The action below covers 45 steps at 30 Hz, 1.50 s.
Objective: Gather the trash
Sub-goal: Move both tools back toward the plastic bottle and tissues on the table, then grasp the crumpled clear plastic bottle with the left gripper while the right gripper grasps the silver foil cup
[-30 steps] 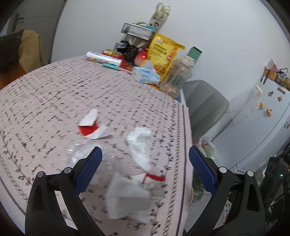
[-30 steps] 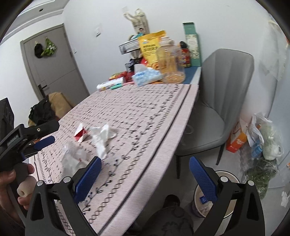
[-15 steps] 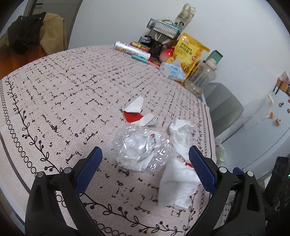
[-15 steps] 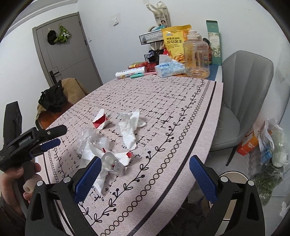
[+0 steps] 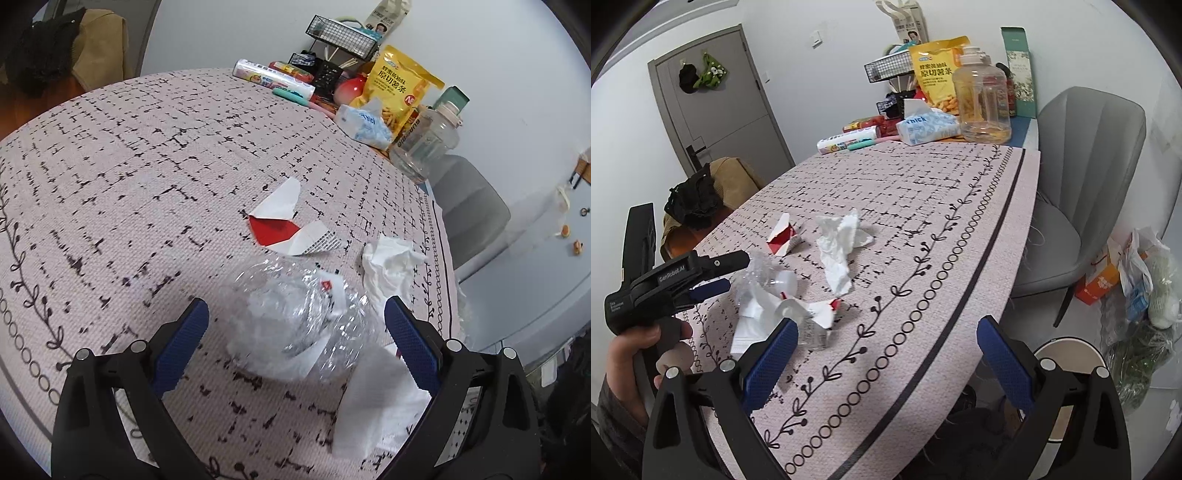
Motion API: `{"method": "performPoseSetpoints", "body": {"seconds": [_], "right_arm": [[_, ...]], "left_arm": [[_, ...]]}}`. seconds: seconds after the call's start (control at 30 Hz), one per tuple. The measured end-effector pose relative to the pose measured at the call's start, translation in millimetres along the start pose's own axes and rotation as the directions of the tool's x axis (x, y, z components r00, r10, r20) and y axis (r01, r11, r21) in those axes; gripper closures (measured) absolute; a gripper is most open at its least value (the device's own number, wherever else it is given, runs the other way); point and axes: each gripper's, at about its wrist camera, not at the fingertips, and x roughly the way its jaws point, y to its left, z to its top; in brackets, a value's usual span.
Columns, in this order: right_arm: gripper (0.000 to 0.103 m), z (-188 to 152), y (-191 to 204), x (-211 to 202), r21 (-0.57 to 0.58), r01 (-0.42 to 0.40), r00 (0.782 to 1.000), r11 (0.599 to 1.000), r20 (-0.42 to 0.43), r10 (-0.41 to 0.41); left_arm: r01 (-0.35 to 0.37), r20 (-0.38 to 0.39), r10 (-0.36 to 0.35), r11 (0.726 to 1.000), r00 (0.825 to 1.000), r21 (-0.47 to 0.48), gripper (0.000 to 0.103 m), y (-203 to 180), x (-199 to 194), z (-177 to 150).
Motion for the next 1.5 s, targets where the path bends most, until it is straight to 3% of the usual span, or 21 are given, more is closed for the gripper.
{"method": "performPoseSetpoints", "body": {"seconds": [0.37, 0.67, 0.9, 0.97, 1.07, 1.13, 1.2, 1.5], "right_arm": [[0.008, 0.2, -3.7, 5.6, 0.011, -0.019, 1.0, 1.0, -0.009, 0.019], [0.015, -1.4, 26.2, 20.4, -0.041, -0.126, 0.99, 0.991, -0.066, 0.123], [0.021, -5.5, 39.9, 38.6, -0.032, -0.149, 0.98, 0.988, -0.137, 0.143], [0.025, -6.0, 43.6, 42.5, -0.035, -0.163, 0.976, 0.986, -0.149, 0.156], [0.042, -6.4, 46.4, 50.8, -0.03, -0.168, 0.972, 0.985, -0.172, 0.16], [0.062, -5.9, 46.9, 57.8, -0.015, -0.185, 0.965, 0.983, -0.194, 0.178], [0.074, -5.6, 48.1, 59.8, -0.019, -0.196, 0.961, 0.981, -0.201, 0.188], [0.082, -2.0, 56.2, 52.1, -0.06, -0.227, 0.96, 0.972, -0.181, 0.213]], "left_arm": [[-0.04, -0.023, 0.04, 0.999, 0.999, -0.012, 0.008, 1.1, 19.4, 3.7], [-0.052, -0.012, 0.052, 0.999, 0.999, 0.001, 0.01, 6.7, 19.2, 7.5], [-0.128, -0.033, 0.131, 0.988, 0.991, 0.091, 0.005, -12.8, 38.2, 17.2], [-0.147, -0.029, 0.151, 0.982, 0.988, 0.116, 0.005, -16.1, 41.3, 18.4], [-0.147, -0.03, 0.152, 0.982, 0.988, 0.122, 0.005, -16.1, 43.6, 19.6], [-0.14, -0.026, 0.144, 0.982, 0.989, 0.129, 0.005, -15.7, 43.5, 19.8], [-0.129, -0.023, 0.133, 0.983, 0.991, 0.13, 0.006, -14.2, 42.6, 19.4], [-0.079, -0.01, 0.08, 0.995, 0.997, 0.061, 0.008, 1.8, 24.0, 12.1]]}}
